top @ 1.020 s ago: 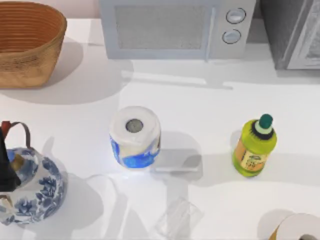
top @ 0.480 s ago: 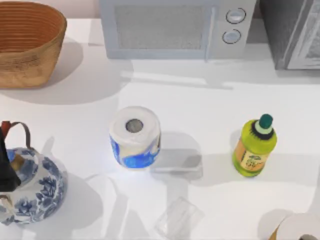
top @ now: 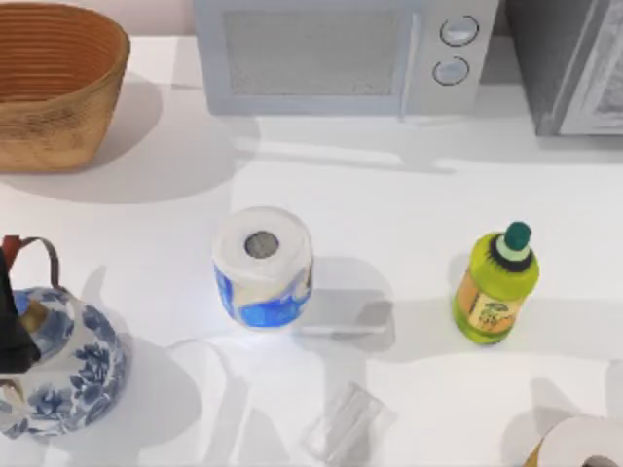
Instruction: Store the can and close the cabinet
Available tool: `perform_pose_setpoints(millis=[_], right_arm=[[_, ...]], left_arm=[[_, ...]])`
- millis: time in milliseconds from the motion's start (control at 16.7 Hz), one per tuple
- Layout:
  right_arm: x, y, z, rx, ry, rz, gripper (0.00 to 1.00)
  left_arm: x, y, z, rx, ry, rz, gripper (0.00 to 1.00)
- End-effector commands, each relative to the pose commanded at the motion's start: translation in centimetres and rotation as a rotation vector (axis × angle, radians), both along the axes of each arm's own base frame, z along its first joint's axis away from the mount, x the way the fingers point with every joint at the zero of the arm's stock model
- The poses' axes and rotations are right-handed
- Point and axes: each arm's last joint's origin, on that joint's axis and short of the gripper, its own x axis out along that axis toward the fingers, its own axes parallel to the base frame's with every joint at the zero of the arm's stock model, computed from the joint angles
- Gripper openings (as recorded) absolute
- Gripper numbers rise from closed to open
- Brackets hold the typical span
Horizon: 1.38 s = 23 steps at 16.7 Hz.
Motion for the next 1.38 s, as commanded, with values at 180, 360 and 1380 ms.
perform_pose_setpoints(millis=[180,360,1380], right_arm=[[-1.4,2.3,3.2,-0.026,-0.014,-0.016,1.00],[-1.7,2.9,3.8,-0.033,-0.018,-0.020,1.00],[7.5,15.9,3.9,-0.013,-0.027,-0.030,1.00]], left_arm=[[0.0,0.0,0.0,0.000,0.000,0.000,1.00],[0.0,0.0,0.0,0.000,0.000,0.000,1.00],[0.0,0.0,0.0,0.000,0.000,0.000,1.00]])
